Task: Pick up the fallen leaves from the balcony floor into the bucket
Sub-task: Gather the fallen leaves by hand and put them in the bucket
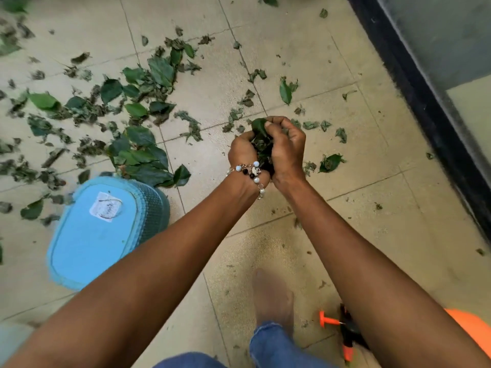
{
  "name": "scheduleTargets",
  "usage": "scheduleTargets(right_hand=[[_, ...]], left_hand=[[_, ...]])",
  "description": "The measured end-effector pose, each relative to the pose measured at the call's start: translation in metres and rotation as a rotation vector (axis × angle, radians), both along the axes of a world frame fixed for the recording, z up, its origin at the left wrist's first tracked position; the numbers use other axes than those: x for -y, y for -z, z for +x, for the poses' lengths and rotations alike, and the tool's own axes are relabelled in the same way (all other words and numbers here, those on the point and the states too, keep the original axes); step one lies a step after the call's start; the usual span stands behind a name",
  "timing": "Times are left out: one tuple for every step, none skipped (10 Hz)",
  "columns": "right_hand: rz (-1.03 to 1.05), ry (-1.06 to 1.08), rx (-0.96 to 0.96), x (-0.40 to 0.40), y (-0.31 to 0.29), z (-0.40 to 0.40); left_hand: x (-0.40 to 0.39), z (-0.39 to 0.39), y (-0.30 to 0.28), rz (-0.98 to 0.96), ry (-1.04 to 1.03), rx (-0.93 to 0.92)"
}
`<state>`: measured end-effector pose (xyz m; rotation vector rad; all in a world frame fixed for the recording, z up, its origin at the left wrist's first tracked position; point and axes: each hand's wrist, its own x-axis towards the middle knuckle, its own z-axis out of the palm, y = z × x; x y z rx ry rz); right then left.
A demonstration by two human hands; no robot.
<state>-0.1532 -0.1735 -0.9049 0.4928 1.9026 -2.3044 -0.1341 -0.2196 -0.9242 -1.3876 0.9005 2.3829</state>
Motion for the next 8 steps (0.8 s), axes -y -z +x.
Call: scheduleTargets(right_hand=[[-0.020,-0.037,-0.018,0.010,-0.072,-0.021],[-0.061,-0.018,-0.016,0.020,-0.138,-0.028],[-0.070,-0.092,0.059,0.030,-0.242,-0.036],[-0.072,-0.051,0.066,0.036,-0.327,-0.050],[-0.054,-0.017,0.107,0.039,-0.417,-0.076],[-0.049,-0.043,0.090,0.043,-0.494,-0.099],[-0.070,-0.040,0.068,0.046,-0.550,-0.126],[-0.109,-0.043,0.068,0.056,-0.582,-0.158]], left_hand=[[-0.031,0.137,0.059,-0.440,0.818,0.212],[-0.079,0.224,0.166,-0.676,1.269,0.290],[0.000,0.071,-0.032,0.049,0.235,-0.363],[0.043,-0.056,-0.300,0.195,-0.290,-0.225],[0.040,-0.083,-0.456,0.124,-0.250,-0.179],[0.042,-0.098,-0.525,0.133,-0.344,-0.068],[0.047,-0.127,-0.582,0.112,-0.330,-0.092],[0.056,-0.155,-0.615,0.112,-0.341,-0.132]])
